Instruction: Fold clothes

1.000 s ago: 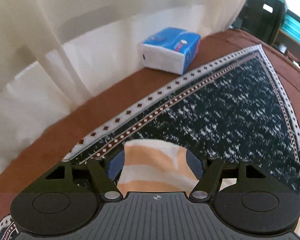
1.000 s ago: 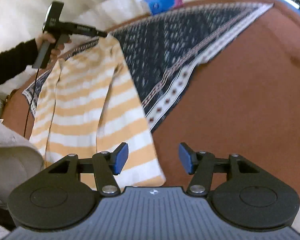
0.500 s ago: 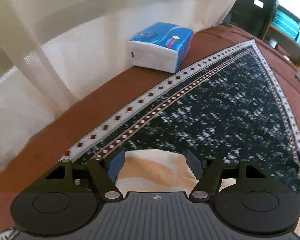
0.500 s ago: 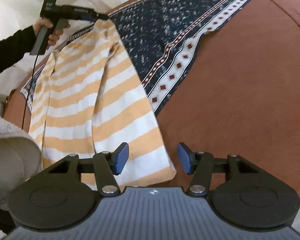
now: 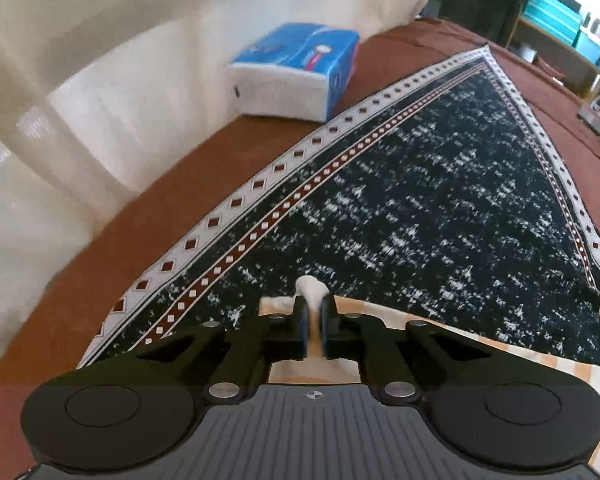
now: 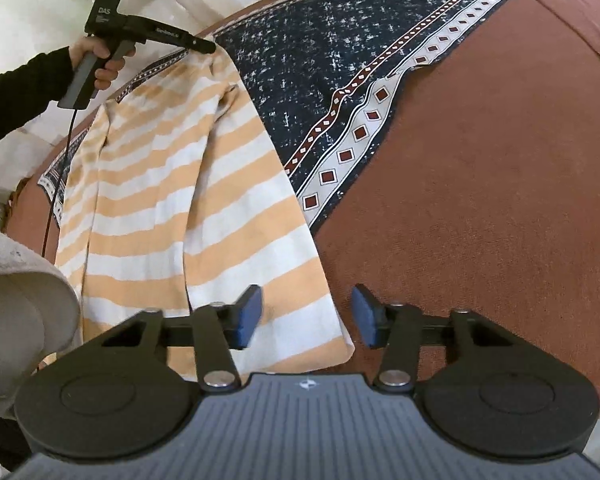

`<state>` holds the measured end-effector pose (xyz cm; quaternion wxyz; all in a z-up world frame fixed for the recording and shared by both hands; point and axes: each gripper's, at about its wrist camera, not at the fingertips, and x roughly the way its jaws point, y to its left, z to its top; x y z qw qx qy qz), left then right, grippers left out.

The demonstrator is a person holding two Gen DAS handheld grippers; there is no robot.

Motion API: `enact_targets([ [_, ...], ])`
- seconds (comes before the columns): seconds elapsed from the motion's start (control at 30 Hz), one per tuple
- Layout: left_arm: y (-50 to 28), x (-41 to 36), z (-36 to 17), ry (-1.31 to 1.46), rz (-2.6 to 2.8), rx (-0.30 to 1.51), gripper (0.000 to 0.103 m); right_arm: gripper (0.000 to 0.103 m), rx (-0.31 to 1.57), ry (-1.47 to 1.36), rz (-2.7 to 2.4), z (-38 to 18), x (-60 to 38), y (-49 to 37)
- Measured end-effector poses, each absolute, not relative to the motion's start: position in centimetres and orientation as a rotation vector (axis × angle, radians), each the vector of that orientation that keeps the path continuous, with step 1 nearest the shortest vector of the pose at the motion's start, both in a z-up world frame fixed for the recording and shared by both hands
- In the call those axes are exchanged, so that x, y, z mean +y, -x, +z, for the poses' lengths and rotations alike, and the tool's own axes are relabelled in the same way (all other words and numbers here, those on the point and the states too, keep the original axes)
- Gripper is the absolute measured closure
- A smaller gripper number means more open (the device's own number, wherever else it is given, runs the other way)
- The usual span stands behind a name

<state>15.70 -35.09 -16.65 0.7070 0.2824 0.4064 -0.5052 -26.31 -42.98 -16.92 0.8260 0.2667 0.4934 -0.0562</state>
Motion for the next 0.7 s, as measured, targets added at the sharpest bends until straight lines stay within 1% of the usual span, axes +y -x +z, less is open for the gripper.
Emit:
enact_targets([
  [0.03,-15.6,-35.0,-16.3,-0.621,-1.118,0.893,0.103,0.084,1.057,-0.57,-0.116,-17.0,-43.1,26.3],
  [0.07,-15.6,-35.0,-15.9,-0.611,-1.111,0.884,0.103,0.094,1.069,-0.575,-0.113,-17.1,-43.2,26.2],
  [0.1,-15.6,-34.8,-15.5,-0.598,-1.102,0.874,0.103,0.095,1.073,-0.581,-0.109,-17.1,-43.2,26.2],
  [0.23,-15.3,-34.3,-13.3,-0.567,-1.081,0.823,0.103,0.098,1.015,-0.594,-0.096,-15.3,-43.7,26.4],
  [0.43,-14.8,-33.9,-10.5,-0.491,-1.065,0.758,0.103,0.098,0.839,-0.484,-0.168,-8.2,-45.7,27.4],
  [0.57,-14.3,-35.4,-11.5,-0.476,-1.028,0.754,0.103,0.098,0.763,-0.397,-0.262,-5.6,-48.4,28.2],
  [0.7,-13.5,-37.6,-14.2,-0.467,-0.988,0.78,0.103,0.099,0.77,-0.371,-0.309,-6.8,-51.7,27.5],
])
